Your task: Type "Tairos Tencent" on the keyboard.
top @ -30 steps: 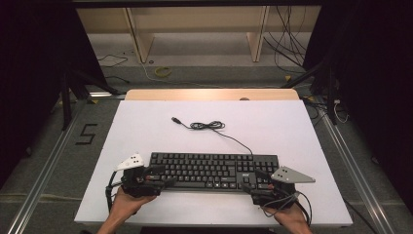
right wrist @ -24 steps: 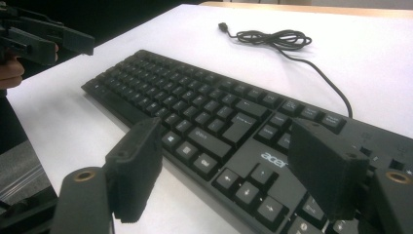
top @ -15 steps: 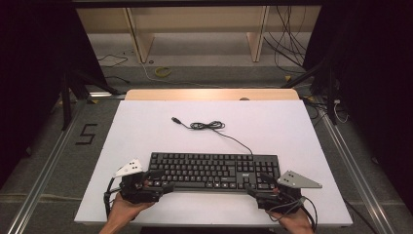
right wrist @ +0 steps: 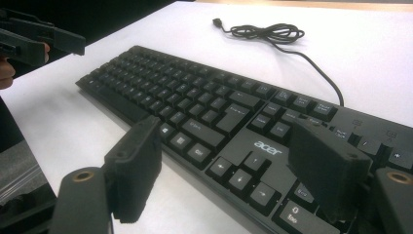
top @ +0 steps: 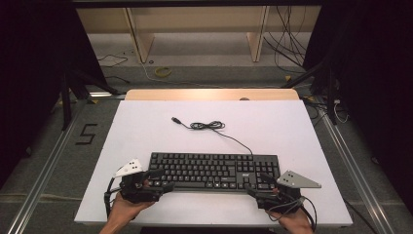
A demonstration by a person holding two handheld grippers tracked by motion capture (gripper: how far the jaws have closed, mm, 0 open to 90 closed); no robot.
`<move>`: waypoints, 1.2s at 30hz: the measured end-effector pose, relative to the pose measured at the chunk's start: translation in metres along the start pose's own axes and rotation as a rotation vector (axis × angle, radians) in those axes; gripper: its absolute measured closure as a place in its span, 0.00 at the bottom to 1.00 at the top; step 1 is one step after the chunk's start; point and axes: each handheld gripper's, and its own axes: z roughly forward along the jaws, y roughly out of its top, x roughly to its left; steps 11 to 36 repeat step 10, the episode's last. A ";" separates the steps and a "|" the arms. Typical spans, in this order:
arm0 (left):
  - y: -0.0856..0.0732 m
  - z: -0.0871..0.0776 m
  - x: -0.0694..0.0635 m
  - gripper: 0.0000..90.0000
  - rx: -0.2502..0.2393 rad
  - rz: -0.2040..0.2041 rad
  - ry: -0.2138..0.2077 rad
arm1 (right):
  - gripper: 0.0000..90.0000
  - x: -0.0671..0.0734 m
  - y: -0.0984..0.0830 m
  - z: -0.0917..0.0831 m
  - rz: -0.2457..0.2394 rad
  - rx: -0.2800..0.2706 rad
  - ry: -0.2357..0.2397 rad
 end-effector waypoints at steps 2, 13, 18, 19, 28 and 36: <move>0.000 0.000 0.000 0.25 0.001 0.002 0.002 | 0.32 0.000 0.000 0.000 0.000 0.000 0.000; 0.000 0.001 0.000 0.25 0.000 -0.001 0.006 | 0.32 0.001 0.000 0.001 -0.005 0.002 0.001; 0.000 0.001 0.000 0.25 0.000 -0.001 0.006 | 0.32 0.001 0.000 0.001 -0.005 0.002 0.001; 0.000 0.001 0.000 0.25 0.000 -0.001 0.006 | 0.32 0.001 0.000 0.001 -0.005 0.002 0.001; 0.000 0.001 0.000 0.25 0.000 -0.001 0.006 | 0.32 0.001 0.000 0.001 -0.005 0.002 0.001; 0.000 0.001 0.000 0.25 0.000 -0.001 0.006 | 0.32 0.001 0.000 0.001 -0.005 0.002 0.001</move>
